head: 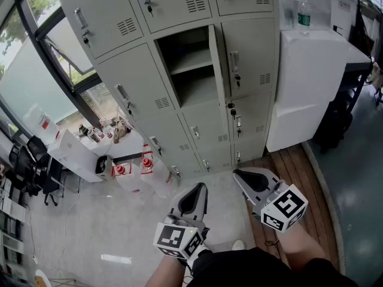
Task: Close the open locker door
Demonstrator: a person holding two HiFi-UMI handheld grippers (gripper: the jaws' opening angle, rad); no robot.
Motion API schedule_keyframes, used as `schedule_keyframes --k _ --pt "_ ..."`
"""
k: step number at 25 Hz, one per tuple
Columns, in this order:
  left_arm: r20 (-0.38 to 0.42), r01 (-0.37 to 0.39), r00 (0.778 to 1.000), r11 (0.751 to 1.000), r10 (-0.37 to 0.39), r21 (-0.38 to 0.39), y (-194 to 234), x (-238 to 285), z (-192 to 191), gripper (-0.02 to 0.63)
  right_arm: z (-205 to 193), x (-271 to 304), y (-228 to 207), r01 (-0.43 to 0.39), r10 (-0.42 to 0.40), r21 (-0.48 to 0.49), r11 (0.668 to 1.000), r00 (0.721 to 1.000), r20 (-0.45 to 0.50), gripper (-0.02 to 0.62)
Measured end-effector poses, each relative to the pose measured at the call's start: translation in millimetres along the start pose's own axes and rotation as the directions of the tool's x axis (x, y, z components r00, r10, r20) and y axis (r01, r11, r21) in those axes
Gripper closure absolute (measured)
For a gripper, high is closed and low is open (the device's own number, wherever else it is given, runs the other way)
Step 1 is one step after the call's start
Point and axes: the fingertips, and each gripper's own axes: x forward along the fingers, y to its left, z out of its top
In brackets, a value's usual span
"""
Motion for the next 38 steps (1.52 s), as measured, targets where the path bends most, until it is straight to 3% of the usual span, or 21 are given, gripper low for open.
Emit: schedule_keyframes --k 22,38 --pt "-0.005 0.015 1.0 0.999 -0.015 0.042 0.6 -8.9 12.3 0.588 13.3 7.2 15.9 -0.035 0.036 -0.014 0.999 0.999 0.04 0.541" --pt "0.003 0.067 0.998 0.998 -0.067 0.011 58.2 -3.3 16.4 0.588 14.4 64.8 18.5 0.008 -0.008 -0.011 1.0 1.0 0.015 0.541"
